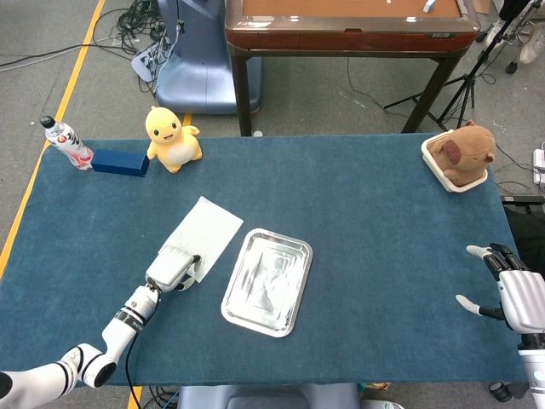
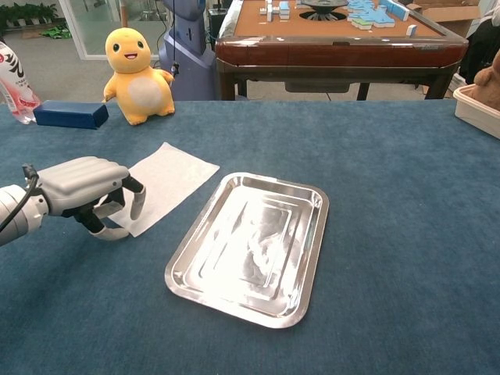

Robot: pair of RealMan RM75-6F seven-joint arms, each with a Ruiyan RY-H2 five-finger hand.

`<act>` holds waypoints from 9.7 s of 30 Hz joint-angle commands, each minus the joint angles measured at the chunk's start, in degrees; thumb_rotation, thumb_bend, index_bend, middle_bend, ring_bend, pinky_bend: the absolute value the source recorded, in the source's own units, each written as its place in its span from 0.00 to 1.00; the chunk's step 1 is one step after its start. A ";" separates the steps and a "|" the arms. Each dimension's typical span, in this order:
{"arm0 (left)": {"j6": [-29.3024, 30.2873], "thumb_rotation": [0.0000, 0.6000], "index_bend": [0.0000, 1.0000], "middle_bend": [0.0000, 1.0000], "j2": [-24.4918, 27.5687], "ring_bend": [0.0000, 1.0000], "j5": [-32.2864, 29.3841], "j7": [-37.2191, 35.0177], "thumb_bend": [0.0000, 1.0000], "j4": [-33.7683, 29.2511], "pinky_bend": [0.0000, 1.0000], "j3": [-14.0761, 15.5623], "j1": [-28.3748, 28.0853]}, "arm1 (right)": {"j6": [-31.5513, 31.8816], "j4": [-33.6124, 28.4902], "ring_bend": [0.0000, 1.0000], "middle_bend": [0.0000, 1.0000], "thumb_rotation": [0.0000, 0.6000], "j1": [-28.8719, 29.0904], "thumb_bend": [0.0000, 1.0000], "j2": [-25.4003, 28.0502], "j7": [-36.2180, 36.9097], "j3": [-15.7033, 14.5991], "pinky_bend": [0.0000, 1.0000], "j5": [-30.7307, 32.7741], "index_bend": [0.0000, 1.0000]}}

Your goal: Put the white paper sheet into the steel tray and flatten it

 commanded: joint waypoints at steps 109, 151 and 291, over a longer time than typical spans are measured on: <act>10.60 1.00 0.63 0.95 6.88 0.67 8.10 9.43 0.46 -26.20 0.74 3.70 6.20 | 3.71 -1.53 0.16 0.30 1.00 -4.19 0.00 8.82 -0.64 -0.94 0.33 -0.22 0.27; 7.87 1.00 0.64 0.96 -0.10 0.67 4.26 26.03 0.46 -31.91 0.74 3.08 7.78 | 9.04 -1.97 0.16 0.30 1.00 -6.72 0.00 10.18 2.54 0.59 0.33 -0.38 0.27; -5.11 1.00 0.21 1.00 8.58 0.79 -30.92 52.22 0.84 -43.49 0.84 6.76 -16.50 | 14.05 -1.11 0.16 0.30 1.00 -9.55 0.00 12.30 8.51 1.76 0.33 -1.53 0.20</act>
